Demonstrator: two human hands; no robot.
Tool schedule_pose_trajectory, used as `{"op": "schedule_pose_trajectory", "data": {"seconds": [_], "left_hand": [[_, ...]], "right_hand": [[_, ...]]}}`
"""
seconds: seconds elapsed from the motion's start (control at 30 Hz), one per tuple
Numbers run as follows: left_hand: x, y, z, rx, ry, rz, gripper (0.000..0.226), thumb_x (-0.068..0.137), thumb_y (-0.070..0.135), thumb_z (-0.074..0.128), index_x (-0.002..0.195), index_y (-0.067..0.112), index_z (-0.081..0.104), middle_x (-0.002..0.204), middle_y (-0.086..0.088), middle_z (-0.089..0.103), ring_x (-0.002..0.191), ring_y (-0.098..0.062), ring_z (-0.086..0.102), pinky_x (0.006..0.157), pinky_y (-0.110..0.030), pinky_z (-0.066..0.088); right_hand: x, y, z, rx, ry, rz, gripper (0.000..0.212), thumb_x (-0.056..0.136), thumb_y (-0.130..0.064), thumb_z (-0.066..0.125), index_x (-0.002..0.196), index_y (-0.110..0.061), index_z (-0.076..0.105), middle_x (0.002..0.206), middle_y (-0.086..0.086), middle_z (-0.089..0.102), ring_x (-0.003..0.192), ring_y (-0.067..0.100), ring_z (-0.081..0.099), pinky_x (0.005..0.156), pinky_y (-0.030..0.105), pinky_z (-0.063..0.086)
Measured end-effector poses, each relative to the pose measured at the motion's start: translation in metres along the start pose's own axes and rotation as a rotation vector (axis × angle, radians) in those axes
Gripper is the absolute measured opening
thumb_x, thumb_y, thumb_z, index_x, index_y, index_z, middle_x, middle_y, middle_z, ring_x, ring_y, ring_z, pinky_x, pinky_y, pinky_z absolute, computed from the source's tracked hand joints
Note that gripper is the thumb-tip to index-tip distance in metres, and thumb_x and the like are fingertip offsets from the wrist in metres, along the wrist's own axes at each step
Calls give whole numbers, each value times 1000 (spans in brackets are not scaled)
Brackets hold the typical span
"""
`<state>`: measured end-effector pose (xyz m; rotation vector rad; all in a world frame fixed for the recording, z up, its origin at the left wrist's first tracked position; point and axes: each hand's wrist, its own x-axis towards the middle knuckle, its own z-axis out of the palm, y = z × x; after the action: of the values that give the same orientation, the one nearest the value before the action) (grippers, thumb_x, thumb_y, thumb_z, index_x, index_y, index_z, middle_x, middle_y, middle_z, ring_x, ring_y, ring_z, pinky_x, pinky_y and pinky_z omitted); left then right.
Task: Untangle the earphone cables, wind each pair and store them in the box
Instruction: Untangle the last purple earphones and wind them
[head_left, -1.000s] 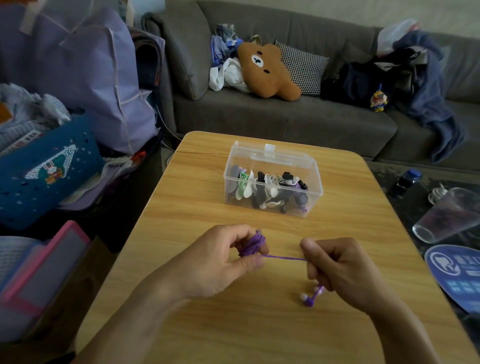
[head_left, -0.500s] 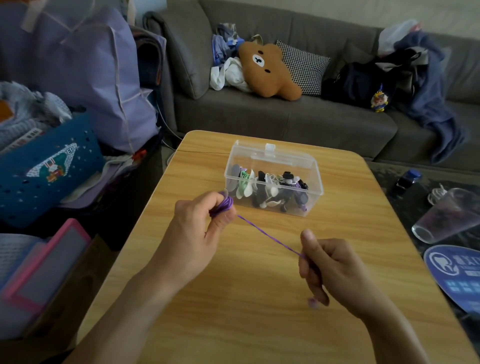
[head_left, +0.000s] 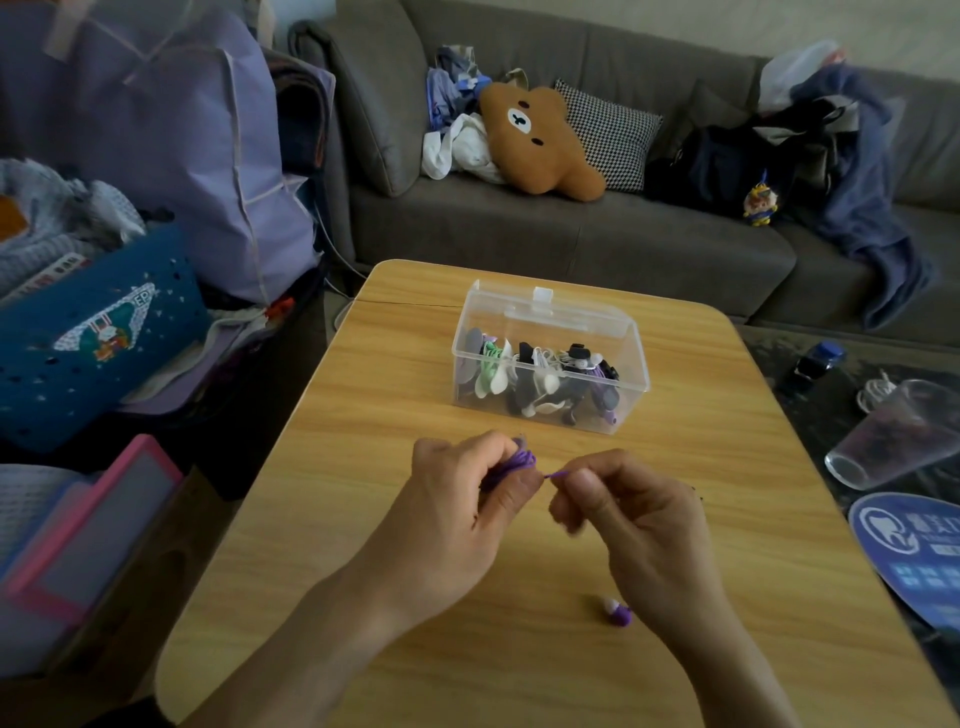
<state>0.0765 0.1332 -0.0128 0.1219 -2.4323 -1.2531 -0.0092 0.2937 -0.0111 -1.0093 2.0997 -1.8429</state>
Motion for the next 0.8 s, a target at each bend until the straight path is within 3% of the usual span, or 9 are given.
{"op": "schedule_pose_trajectory", "data": {"seconds": [0.13, 0.2, 0.33, 0.43, 0.5, 0.53, 0.63, 0.7, 0.8], "left_hand": [[-2, 10, -4, -2, -145, -44, 30, 100, 45, 47, 87, 25, 66, 77, 6, 65, 81, -10, 55, 69, -15, 39], [-1, 12, -8, -115, -192, -121, 32, 100, 43, 47, 79, 25, 62, 70, 4, 61, 67, -12, 51, 61, -20, 39], [1, 21, -13, -862, -297, -414, 32, 95, 30, 52, 68, 14, 53, 58, -1, 41, 53, -10, 36, 51, -18, 29], [5, 28, -12, -1281, -167, -689, 26, 83, 19, 57, 63, 12, 43, 50, 3, 38, 42, -7, 30, 45, -19, 19], [8, 23, -14, -1417, -75, -762, 25, 83, 22, 54, 62, 13, 45, 49, 2, 36, 39, -8, 30, 49, -21, 29], [9, 19, -16, -1472, -63, -745, 27, 87, 25, 51, 63, 14, 49, 51, 2, 38, 41, -10, 33, 59, -26, 36], [10, 9, -24, -1606, 1, -616, 35, 98, 32, 42, 78, 13, 63, 70, -2, 55, 57, -14, 52, 81, -38, 38], [10, 10, -24, -1582, 41, -531, 40, 100, 35, 37, 99, 10, 68, 95, -6, 68, 84, -17, 68, 93, -41, 36], [10, 11, -15, -1336, 79, -405, 51, 103, 40, 21, 130, 13, 57, 132, 0, 65, 127, -11, 56, 107, -39, 27]], "right_hand": [[-1, 1, 3, -163, 116, 8, 32, 90, -54, 51, 75, -29, 63, 51, -10, 52, 44, 4, 40, 45, 15, 32], [0, 0, 1, -248, 156, 0, 40, 86, -56, 55, 62, -25, 61, 45, -12, 48, 41, 3, 38, 44, 11, 28], [3, -3, -5, -214, 129, 49, 51, 81, -59, 60, 48, -20, 60, 39, -8, 42, 39, 3, 35, 44, 13, 28], [1, -5, -2, -91, -30, 145, 52, 92, -55, 61, 55, -18, 66, 43, -2, 47, 43, 5, 38, 46, 18, 32], [1, -5, -2, -83, -87, 228, 46, 90, -49, 59, 60, -17, 70, 45, -1, 51, 44, 9, 39, 47, 20, 34], [1, -6, -2, -89, -112, 267, 43, 87, -49, 58, 62, -17, 71, 46, 0, 53, 44, 11, 41, 47, 22, 35], [2, -8, -3, -10, -130, 350, 40, 84, -48, 60, 60, -16, 68, 48, 5, 56, 41, 20, 48, 45, 26, 41], [2, -9, -2, 17, -129, 345, 37, 84, -46, 61, 63, -16, 68, 51, 6, 59, 43, 22, 51, 43, 22, 40], [-2, -10, 1, -64, -244, 308, 21, 92, -32, 64, 81, -17, 72, 65, 6, 69, 47, 16, 57, 47, 22, 42]]}}
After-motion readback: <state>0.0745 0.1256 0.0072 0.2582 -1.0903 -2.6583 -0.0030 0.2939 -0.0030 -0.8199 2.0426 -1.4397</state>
